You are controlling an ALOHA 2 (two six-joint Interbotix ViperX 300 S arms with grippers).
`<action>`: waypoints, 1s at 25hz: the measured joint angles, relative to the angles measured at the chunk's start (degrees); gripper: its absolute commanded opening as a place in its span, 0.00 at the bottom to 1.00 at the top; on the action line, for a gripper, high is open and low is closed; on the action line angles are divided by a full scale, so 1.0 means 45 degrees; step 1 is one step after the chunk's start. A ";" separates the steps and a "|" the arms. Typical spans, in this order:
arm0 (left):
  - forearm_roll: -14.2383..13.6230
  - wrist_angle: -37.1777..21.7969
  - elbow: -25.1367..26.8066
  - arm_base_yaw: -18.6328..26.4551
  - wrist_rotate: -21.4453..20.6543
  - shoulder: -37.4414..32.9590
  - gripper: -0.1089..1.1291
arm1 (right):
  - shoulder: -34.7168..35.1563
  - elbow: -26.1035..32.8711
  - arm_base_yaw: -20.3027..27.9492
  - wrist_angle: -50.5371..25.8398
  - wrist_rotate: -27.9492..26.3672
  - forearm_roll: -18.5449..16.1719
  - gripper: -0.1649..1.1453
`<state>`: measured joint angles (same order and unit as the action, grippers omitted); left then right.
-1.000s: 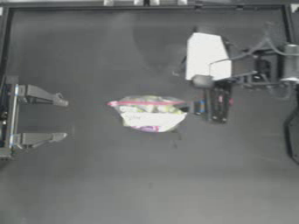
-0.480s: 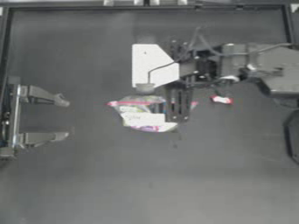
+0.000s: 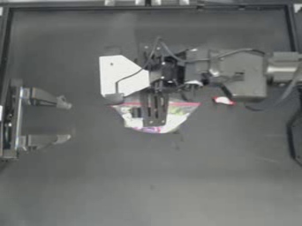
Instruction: Put candy in bag
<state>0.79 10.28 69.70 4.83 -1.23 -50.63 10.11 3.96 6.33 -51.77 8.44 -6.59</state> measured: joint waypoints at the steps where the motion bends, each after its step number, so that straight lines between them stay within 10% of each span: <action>1: 0.0000 0.0000 0.0020 0.0000 0.0000 0.0000 0.88 | 0.0195 0.0156 -0.0020 -0.0039 0.0020 0.0000 0.87; 25: 0.0059 0.0020 0.0313 0.0020 0.0000 0.0020 0.88 | 0.2461 0.2402 -0.0371 -0.1211 0.0527 -0.0254 0.81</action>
<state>1.05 10.37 71.10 4.92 -1.23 -50.54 21.18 14.77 4.66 -57.22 10.81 -7.73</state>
